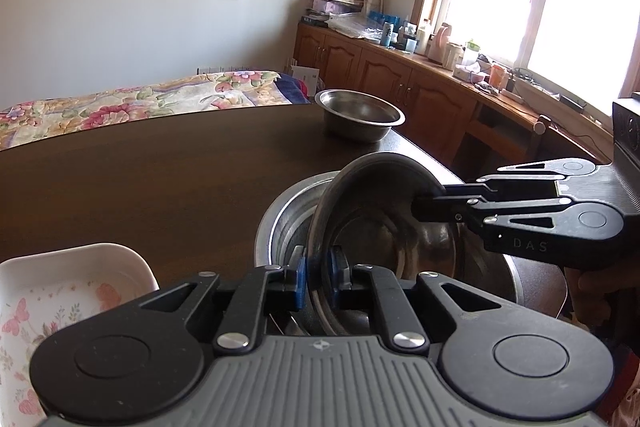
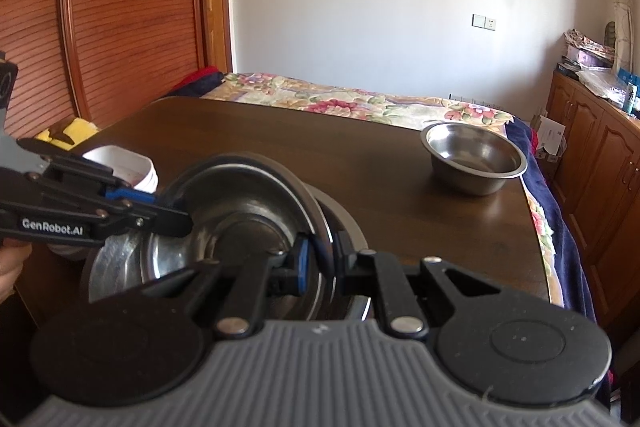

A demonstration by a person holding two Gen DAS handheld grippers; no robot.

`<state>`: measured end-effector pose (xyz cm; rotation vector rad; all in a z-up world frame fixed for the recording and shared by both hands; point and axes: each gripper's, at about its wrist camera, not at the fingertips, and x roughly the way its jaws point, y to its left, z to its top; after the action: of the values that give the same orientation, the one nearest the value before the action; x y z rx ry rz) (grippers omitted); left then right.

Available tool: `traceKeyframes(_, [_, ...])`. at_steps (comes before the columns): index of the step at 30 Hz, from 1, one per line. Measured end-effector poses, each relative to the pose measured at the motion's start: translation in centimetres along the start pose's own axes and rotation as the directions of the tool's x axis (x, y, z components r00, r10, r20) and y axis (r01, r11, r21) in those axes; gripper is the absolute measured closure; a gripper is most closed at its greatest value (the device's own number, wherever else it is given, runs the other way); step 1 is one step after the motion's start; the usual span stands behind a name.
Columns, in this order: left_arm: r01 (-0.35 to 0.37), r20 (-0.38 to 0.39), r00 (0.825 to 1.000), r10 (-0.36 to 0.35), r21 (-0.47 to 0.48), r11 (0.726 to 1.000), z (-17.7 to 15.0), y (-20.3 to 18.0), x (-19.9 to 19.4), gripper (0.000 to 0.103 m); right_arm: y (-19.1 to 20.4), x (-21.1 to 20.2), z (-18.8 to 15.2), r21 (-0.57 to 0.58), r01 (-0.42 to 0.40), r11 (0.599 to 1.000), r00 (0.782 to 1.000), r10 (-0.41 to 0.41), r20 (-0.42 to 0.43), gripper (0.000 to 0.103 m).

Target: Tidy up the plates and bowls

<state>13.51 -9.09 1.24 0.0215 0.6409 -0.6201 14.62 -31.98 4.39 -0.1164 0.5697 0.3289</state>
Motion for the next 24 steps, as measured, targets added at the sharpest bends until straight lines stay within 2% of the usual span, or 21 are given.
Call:
traceKeyframes(2, [-0.002,0.002,1.000,0.002,0.003,1.000,-0.03,0.01,-0.09,0.086,0.15,0.21,-0.04,-0.019,-0.001,1.000,1.000,0.001,-0.008,0.088])
traceKeyframes(12, [-0.016,0.006,1.000,0.016,0.010,1.000,-0.14,-0.35,-0.13,0.086,0.36,0.23,-0.11,-0.054,-0.012,0.998,1.000,0.011,-0.017,0.088])
traceKeyframes(18, [-0.022,0.013,1.000,0.022,0.001,1.000,-0.11,-0.09,-0.40,0.085,0.83,0.49,0.11,-0.113,-0.008,0.994,0.999,0.004,-0.038,0.088])
traceKeyframes(24, [-0.031,0.023,0.999,0.031,0.001,1.000,-0.17,-0.17,-0.71,0.082,0.46,0.17,0.23,-0.092,-0.012,0.996,1.000,0.010,-0.019,0.088])
